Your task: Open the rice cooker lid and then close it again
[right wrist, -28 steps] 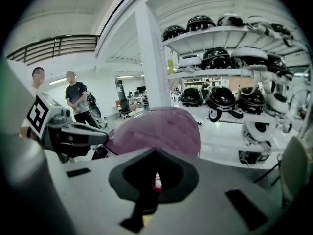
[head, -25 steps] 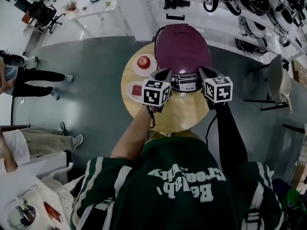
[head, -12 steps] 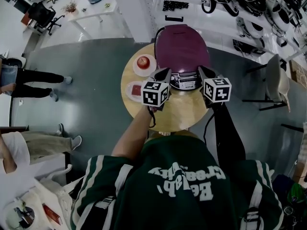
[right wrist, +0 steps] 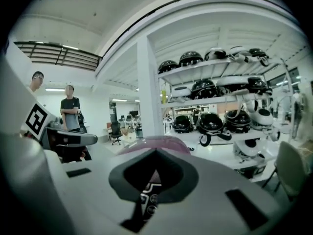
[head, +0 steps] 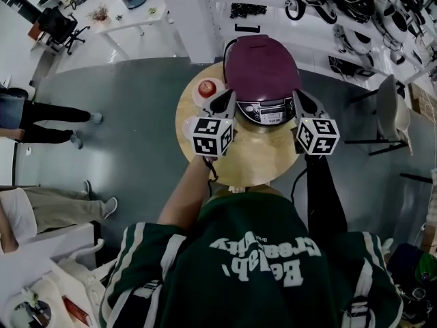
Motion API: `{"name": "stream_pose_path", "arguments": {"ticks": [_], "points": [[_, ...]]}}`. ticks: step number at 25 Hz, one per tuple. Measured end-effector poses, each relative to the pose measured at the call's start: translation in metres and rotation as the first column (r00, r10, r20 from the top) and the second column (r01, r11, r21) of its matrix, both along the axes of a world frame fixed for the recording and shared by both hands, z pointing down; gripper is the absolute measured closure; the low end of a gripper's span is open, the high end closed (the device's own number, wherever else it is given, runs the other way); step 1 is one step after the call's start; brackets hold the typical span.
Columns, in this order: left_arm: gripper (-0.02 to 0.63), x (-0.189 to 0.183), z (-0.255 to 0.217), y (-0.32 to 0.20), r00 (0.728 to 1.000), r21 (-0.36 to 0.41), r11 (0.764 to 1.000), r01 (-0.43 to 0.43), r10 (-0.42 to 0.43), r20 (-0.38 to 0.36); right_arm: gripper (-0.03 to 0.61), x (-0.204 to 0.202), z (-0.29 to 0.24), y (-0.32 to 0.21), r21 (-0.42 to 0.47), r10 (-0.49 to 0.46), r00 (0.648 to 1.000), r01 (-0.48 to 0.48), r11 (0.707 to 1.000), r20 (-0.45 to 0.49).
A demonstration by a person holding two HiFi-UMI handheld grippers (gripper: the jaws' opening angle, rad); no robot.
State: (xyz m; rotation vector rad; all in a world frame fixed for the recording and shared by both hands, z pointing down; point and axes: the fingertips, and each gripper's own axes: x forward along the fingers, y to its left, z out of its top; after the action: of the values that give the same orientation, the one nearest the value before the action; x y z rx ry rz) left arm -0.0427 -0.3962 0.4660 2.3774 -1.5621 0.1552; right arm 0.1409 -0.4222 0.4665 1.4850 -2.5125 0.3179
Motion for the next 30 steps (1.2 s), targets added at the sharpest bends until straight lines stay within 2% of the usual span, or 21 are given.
{"name": "stream_pose_path", "arguments": {"ticks": [4, 10, 13, 17, 30], "points": [[0.618, -0.011, -0.037, 0.010, 1.000, 0.086, 0.996, -0.014, 0.013, 0.010, 0.575, -0.006, -0.031, 0.013, 0.085, 0.027, 1.000, -0.026, 0.996, -0.002], [0.618, -0.020, -0.082, 0.025, 0.990, 0.228, 0.973, -0.029, -0.004, 0.142, 0.575, -0.011, -0.076, 0.038, 0.202, 0.062, 0.998, -0.059, 0.978, -0.011], [0.618, -0.022, -0.097, 0.029, 0.986, 0.270, 0.962, -0.038, -0.007, 0.166, 0.575, -0.015, -0.088, 0.046, 0.241, 0.062, 0.998, -0.056, 0.969, -0.013], [0.618, -0.018, -0.106, 0.033, 0.984, 0.302, 0.952, -0.057, 0.003, 0.178, 0.575, -0.011, -0.085, 0.052, 0.266, 0.102, 0.992, -0.077, 0.961, -0.078], [0.618, -0.007, -0.106, 0.034, 0.987, 0.293, 0.952, -0.085, 0.040, 0.154, 0.575, -0.004, -0.091, 0.050, 0.274, 0.124, 0.990, -0.100, 0.956, -0.070]]}}
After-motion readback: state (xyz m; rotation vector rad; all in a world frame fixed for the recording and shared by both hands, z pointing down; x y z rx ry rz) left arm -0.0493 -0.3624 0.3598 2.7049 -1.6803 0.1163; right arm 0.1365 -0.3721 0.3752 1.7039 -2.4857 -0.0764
